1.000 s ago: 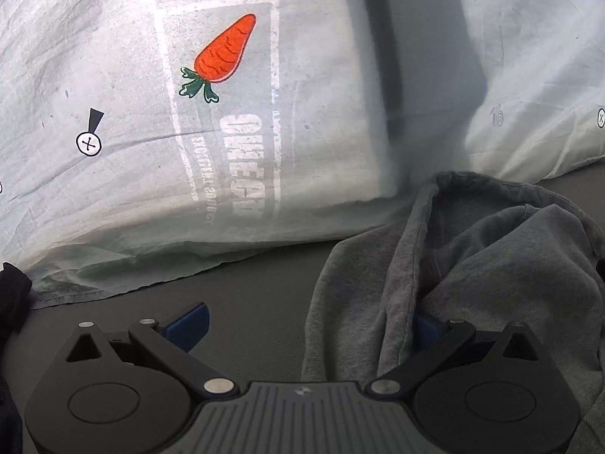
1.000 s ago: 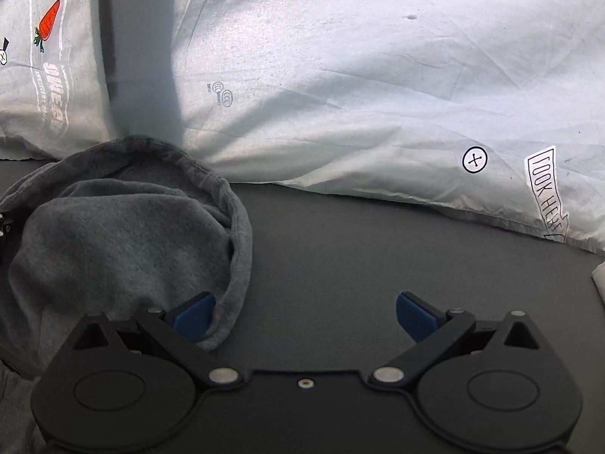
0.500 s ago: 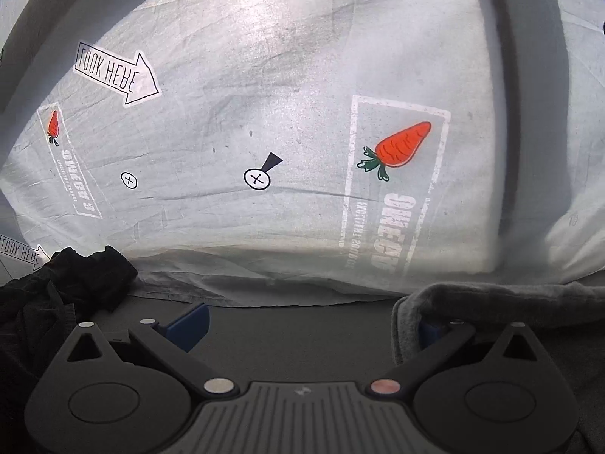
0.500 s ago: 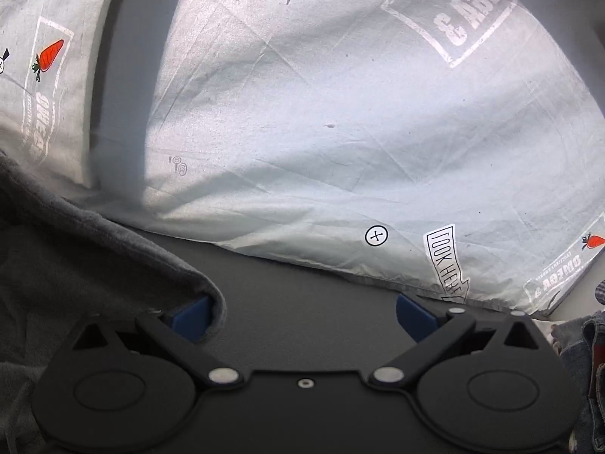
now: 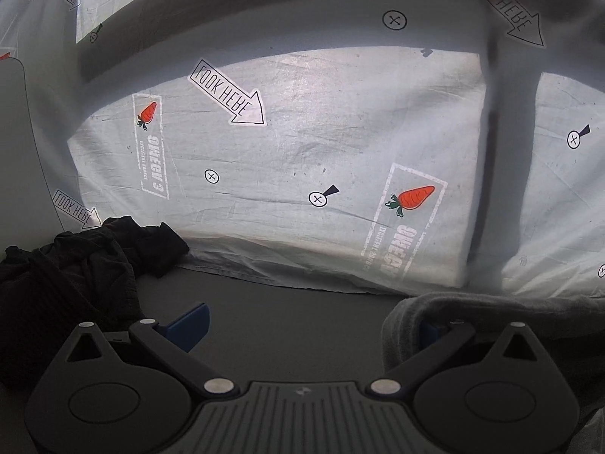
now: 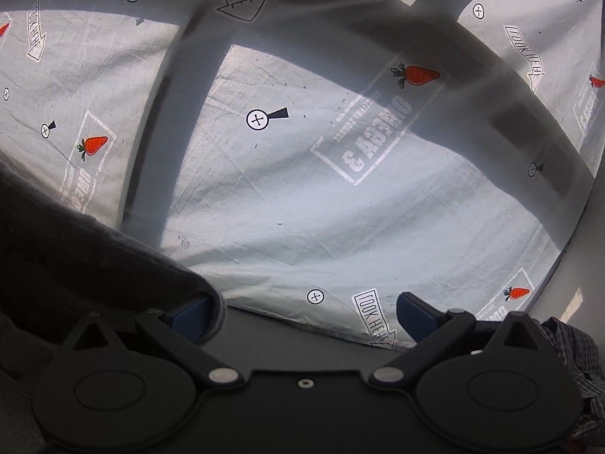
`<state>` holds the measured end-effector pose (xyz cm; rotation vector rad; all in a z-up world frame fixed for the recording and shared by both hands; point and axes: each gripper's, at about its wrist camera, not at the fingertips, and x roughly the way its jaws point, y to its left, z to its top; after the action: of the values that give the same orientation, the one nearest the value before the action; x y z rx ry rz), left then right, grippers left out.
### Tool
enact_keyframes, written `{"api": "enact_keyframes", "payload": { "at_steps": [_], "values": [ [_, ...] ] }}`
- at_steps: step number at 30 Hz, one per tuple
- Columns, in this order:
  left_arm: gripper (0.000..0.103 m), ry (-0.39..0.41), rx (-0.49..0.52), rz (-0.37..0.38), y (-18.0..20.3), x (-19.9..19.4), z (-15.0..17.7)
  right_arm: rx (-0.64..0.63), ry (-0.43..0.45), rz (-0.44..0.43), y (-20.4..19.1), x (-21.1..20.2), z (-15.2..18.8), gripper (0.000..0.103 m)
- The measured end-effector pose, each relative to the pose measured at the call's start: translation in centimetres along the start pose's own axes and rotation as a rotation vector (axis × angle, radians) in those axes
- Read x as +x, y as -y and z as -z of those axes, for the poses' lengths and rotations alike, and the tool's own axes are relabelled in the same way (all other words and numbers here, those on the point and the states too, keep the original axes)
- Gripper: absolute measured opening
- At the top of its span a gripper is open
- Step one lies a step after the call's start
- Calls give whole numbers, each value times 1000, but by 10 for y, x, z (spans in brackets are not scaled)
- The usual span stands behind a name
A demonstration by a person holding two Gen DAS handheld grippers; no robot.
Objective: Fold clothes
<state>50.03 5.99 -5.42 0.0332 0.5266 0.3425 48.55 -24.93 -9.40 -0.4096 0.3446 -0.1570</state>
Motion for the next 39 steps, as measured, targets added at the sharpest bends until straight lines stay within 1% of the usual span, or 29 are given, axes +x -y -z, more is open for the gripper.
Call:
{"api": "enact_keyframes", "payload": {
  "at_steps": [4,7,11,14,17,23,27,30,32,33,35,36,38,39],
  "values": [
    [103,6,26,1,-8,-27,17,-22,18,5,2,-30,13,103],
    [103,-9,48,5,-11,-39,34,-37,7,2,0,-47,27,103],
    [103,-65,65,-3,-15,-42,60,-52,-35,-21,-7,-61,52,103],
    [103,-118,75,5,-19,-40,77,-77,-71,-37,-15,-65,66,103],
    [103,-177,79,31,-21,-35,85,-88,-106,-51,-22,-68,76,103],
    [103,-298,91,85,-27,-26,100,-144,-130,-97,-37,-78,86,103],
    [103,-373,176,158,-26,-19,106,-176,-164,-136,-44,-80,93,103],
    [103,-413,261,229,-27,-19,110,-192,-179,-173,-48,-84,98,103],
    [103,-452,299,261,-29,-15,112,-190,-183,-188,-49,-85,99,103],
    [103,-464,298,266,-31,-13,112,-189,-184,-194,-49,-85,99,103],
    [103,-466,256,282,-39,-11,109,-186,-188,-206,-50,-86,100,103],
    [103,-458,219,283,-44,-10,107,-185,-189,-212,-50,-87,100,103],
    [103,-438,129,256,-52,-9,102,-182,-192,-223,-51,-87,100,103],
    [103,-431,95,254,-53,-9,101,-181,-194,-229,-51,-88,101,103]
  ]
}}
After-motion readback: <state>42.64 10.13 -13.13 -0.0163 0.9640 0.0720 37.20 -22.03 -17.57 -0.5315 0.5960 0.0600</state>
